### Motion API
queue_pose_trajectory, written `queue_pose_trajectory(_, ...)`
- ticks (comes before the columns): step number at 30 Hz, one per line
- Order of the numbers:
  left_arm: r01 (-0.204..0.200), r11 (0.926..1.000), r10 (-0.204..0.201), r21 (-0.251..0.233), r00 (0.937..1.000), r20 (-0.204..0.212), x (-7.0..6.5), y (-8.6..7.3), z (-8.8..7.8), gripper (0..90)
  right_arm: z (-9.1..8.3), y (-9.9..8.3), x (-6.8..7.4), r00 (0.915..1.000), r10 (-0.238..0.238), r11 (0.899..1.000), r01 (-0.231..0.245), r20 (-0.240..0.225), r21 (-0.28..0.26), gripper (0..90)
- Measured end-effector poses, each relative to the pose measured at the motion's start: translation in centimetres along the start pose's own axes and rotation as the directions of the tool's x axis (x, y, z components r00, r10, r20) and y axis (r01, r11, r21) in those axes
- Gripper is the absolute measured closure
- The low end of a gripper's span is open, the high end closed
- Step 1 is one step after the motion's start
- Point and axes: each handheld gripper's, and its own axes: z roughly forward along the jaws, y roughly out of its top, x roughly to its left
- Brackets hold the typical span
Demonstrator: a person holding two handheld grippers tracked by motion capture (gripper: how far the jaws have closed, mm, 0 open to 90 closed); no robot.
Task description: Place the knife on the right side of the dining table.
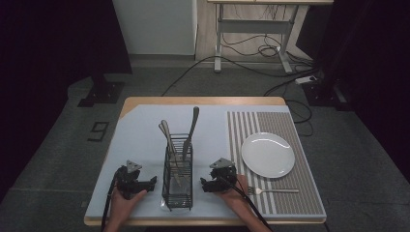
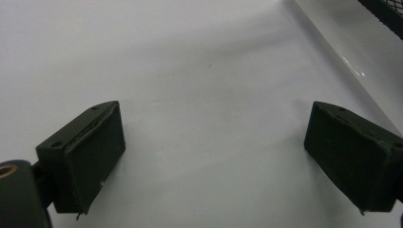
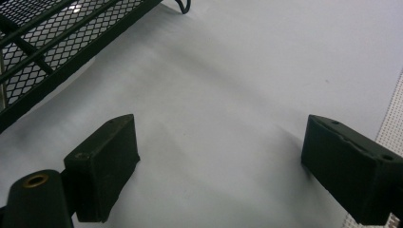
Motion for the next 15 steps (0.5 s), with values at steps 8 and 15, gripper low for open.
queue_pose_trajectory(8,0.000,1.0000,0.000,0.000,1.0000,0.000,0.0,0.0,0.0,5.8,-0.6,0.2,-0.7,0.9977,0.059,0.998,-0.060,-0.033,-0.030,14.9)
queue_pose_trajectory(15,0.000,1.0000,0.000,-0.001,1.0000,0.000,0.0,0.0,0.0,5.8,-3.0,1.5,-2.5,0.9881,0.119,0.983,-0.131,-0.097,-0.128,15.9)
